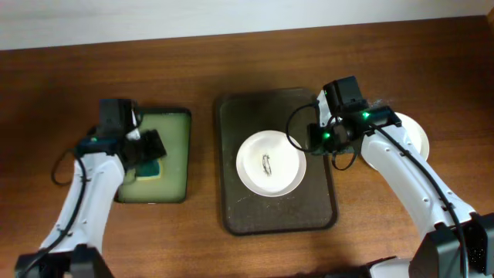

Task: Clean dirty plates on tray and stack at the side

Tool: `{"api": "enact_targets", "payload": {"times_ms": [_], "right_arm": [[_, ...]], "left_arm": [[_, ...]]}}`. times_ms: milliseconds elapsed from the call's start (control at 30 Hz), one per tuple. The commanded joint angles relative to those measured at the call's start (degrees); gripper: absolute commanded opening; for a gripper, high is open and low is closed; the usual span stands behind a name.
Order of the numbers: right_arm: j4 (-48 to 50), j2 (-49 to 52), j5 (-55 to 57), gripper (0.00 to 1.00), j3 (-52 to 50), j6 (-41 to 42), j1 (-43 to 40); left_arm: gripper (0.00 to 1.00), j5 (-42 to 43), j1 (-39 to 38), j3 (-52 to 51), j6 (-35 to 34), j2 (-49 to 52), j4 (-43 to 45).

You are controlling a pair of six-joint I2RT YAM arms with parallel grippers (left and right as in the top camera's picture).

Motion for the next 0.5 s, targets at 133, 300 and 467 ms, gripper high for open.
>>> {"api": "enact_targets", "payload": {"times_ms": [133,300,467], "right_arm": [[0.0,-0.4,0.8,0.33,0.6,-0.8,0.2],[0.0,-0.4,0.8,0.33,0.6,-0.8,0.2],[-0.8,-0.4,0.8,0.33,0.6,-0.8,0.2]], "left_arm": [[0.50,-4.4,0.2,-11.9,1.1,8.0,16.1],[0.00,-0.9,0.2,-9.8,1.1,13.7,17.1],[0.33,1.2,0.1,9.0,2.4,13.6,-7.0]]}}
